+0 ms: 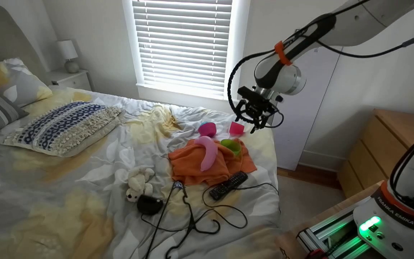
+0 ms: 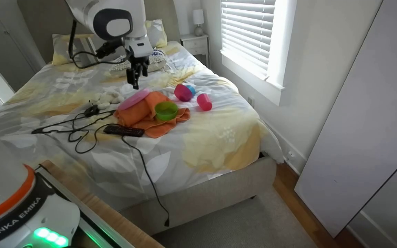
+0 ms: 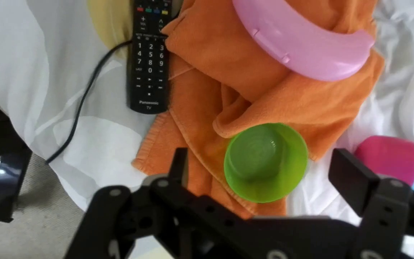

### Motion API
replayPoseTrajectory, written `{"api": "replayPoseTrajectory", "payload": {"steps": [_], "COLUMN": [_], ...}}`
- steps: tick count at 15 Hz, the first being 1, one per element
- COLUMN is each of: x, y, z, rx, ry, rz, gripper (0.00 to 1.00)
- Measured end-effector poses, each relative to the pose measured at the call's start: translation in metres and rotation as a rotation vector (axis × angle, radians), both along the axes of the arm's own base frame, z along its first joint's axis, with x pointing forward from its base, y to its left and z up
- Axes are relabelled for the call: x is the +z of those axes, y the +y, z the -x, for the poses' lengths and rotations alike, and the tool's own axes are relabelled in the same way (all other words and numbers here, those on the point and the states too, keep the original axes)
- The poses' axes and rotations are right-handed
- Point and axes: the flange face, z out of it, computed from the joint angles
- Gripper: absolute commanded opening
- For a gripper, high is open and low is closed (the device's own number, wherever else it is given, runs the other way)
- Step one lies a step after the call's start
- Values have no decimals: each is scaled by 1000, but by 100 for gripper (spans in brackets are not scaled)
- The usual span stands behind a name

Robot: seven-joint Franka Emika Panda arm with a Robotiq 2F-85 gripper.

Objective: Move the remote to the right

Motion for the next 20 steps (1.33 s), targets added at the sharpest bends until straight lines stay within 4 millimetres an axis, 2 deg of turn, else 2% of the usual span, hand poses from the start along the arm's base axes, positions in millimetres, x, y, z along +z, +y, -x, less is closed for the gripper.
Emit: {"api": "replayPoseTrajectory", "payload": {"steps": [5, 7, 9, 15, 18, 20], "x": [-81, -102, -108, -105, -106, -115], "y": [-14, -13, -12, -10, 11, 31], "z": [36, 44, 45, 42, 39, 37], "rx": [-215, -226, -227, -218, -109, -30], "ry": [122, 171, 183, 173, 163, 169], "rz": [78, 79, 78, 73, 54, 33], "gripper": [100, 100, 100, 100, 100, 100]}}
